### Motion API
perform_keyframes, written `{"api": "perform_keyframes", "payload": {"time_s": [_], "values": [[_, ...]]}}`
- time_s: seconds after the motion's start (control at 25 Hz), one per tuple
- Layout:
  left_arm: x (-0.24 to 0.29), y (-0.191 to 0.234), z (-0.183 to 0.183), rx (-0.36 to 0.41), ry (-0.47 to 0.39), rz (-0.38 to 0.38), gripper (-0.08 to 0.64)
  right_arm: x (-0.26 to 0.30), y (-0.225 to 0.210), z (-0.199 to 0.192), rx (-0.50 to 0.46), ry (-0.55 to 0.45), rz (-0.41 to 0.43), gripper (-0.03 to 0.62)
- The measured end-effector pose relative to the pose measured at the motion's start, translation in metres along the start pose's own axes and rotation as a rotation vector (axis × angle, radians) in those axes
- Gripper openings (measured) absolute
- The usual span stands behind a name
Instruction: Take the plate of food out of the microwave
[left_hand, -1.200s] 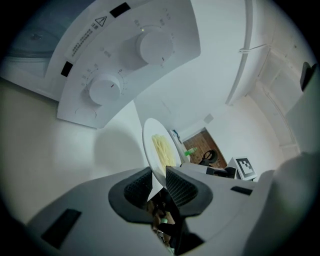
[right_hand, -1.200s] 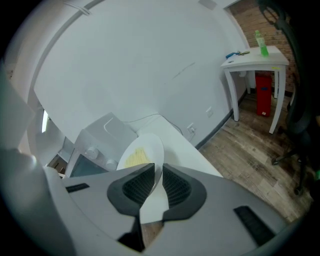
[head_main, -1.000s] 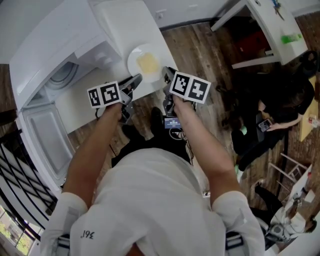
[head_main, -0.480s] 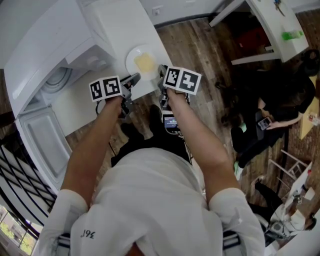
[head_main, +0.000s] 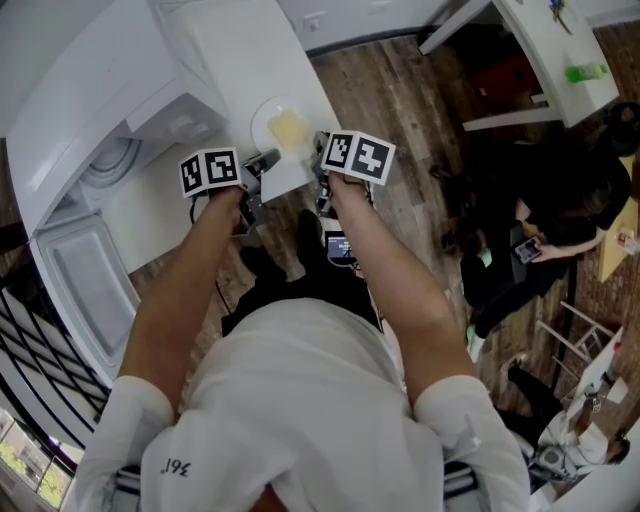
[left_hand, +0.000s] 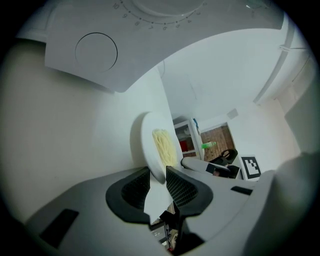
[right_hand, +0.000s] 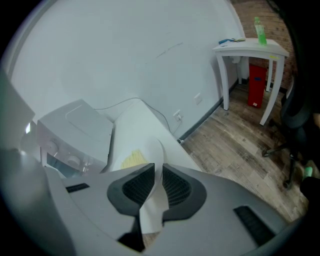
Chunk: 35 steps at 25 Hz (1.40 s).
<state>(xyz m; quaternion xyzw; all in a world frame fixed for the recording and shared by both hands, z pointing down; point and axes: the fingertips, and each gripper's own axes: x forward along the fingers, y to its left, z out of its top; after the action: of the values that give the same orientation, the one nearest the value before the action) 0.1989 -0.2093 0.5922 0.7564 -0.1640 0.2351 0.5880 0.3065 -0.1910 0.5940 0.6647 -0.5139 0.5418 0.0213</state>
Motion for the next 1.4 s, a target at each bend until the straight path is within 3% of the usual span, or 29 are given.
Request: {"api": "perform_keyframes", "payload": {"time_s": [0.28,0.84,0.96,1.08,1.4], "values": [[-0.006,0.003,-0.007,-0.008,0.059,-0.019,0.089,0.007,-0.008,0.008,-0.013,0.002,-0.029,0.048],[-0.022,-0.020,0.001,0.106,-0.014,-0.085,0.089,0.008,-0.006,0.009,-0.030,-0.022,-0.022,0.051],[-0.022,-0.023,0.003,0.121,-0.027,-0.092,0.089,0.007,-0.006,0.011,-0.049,-0.033,-0.020,0.076],[-0.023,-0.026,0.004,0.137,-0.037,-0.101,0.089,0.004,-0.004,0.018,-0.076,-0.061,-0.020,0.147],[-0.028,-0.035,0.008,0.185,-0.053,-0.104,0.089,-0.005,-0.001,0.030,-0.081,-0.094,-0.018,0.149]]}}
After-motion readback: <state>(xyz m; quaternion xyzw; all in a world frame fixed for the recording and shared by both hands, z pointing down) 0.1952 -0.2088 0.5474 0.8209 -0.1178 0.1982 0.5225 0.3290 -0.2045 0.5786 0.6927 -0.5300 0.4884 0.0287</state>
